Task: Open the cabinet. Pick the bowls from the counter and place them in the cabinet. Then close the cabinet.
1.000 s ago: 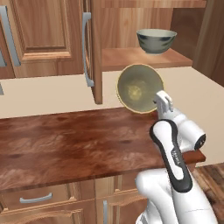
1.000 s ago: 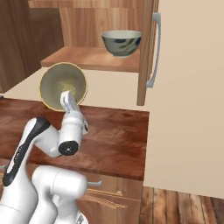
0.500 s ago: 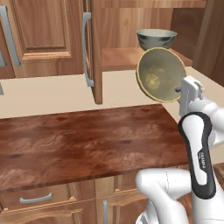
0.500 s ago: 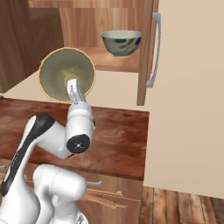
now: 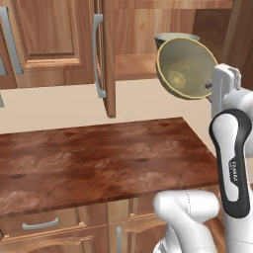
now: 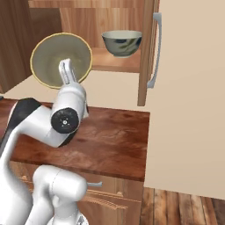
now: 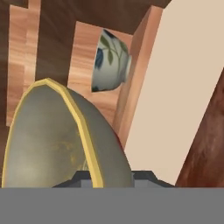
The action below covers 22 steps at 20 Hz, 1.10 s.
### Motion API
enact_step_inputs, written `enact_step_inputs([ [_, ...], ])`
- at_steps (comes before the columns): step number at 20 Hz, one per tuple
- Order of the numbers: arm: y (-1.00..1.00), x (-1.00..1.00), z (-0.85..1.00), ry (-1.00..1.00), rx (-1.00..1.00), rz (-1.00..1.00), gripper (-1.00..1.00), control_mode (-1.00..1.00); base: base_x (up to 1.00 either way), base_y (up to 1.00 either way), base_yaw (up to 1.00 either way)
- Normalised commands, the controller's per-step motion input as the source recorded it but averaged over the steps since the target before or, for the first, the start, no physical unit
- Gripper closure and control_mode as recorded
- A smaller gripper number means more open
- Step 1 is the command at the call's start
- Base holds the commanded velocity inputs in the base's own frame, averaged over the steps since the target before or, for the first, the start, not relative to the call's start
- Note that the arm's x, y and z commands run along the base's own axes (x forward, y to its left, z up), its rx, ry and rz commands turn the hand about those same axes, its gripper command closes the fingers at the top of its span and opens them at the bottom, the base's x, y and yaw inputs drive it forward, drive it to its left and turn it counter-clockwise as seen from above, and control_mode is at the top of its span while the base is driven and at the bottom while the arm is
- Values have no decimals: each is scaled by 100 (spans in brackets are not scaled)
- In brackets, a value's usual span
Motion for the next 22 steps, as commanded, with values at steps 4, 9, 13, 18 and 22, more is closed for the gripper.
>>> enact_step_inputs([
  [4, 0, 0, 16, 17, 0, -3, 100, -100, 0, 0, 0],
  [9, 1, 2, 11, 17, 0, 0, 100, -100, 0, 0, 0],
  [13, 2, 9, 18, 13, -2, 0, 100, -100, 0, 0, 0],
  [18, 16, 13, 8, 16, -5, 0, 100, -100, 0, 0, 0],
  [22, 30, 19, 3, 17, -10, -1, 100, -100, 0, 0, 0],
])
